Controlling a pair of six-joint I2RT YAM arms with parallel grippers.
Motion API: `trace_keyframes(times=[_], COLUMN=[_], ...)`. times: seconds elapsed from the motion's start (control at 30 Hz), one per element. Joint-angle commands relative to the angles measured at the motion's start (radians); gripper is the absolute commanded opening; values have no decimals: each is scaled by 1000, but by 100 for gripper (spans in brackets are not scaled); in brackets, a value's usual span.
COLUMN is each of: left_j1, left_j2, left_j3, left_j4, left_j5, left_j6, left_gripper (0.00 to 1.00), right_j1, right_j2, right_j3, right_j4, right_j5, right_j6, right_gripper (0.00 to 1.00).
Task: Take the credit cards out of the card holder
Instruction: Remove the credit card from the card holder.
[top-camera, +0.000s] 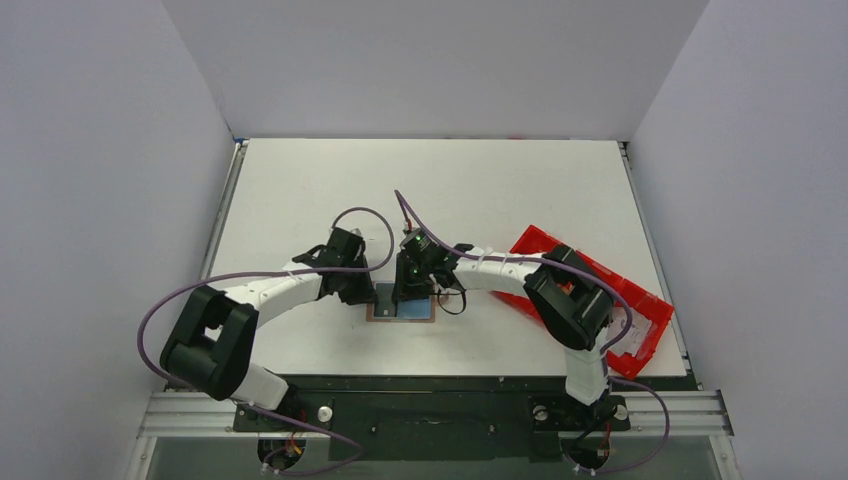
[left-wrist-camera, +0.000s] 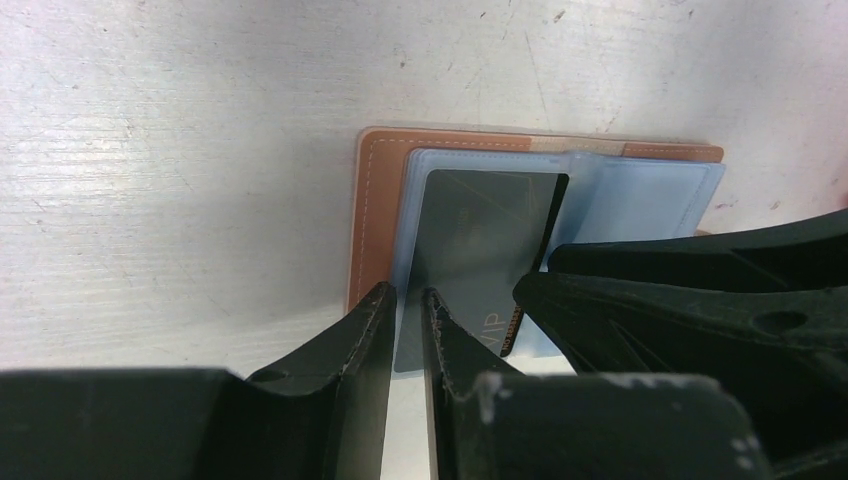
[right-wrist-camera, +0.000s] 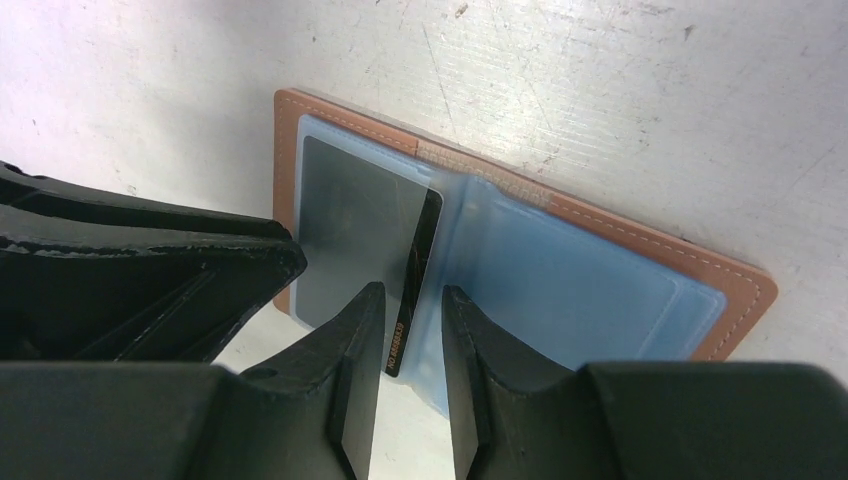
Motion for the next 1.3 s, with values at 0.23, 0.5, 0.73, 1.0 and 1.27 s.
trace_keyframes(times=[0.23, 0.5, 0.73, 1.0, 1.27], left_j1=[-22, -114, -113, -111, -111], left_j2=[46, 74, 79, 100, 96], left_j3=[-3, 5, -13, -45, -65], left_j4=[43, 20, 1, 40, 69], left_j5=[-7, -63, -107, -92, -83], left_j6=[-11, -98, -161, -198, -220], left_gripper=[3, 0, 0, 0, 0], right_j1=[-22, -33, -66, -104, -137], right_j2=[41, 37, -10, -70, -111], right_j3=[-48, -85, -162, -272, -342], right_j4=[118, 183, 231, 375, 461], right_j5=[-20, -54, -73, -123, -154], right_j6=[24, 29, 44, 95, 141], right_gripper=[23, 22, 25, 31, 29])
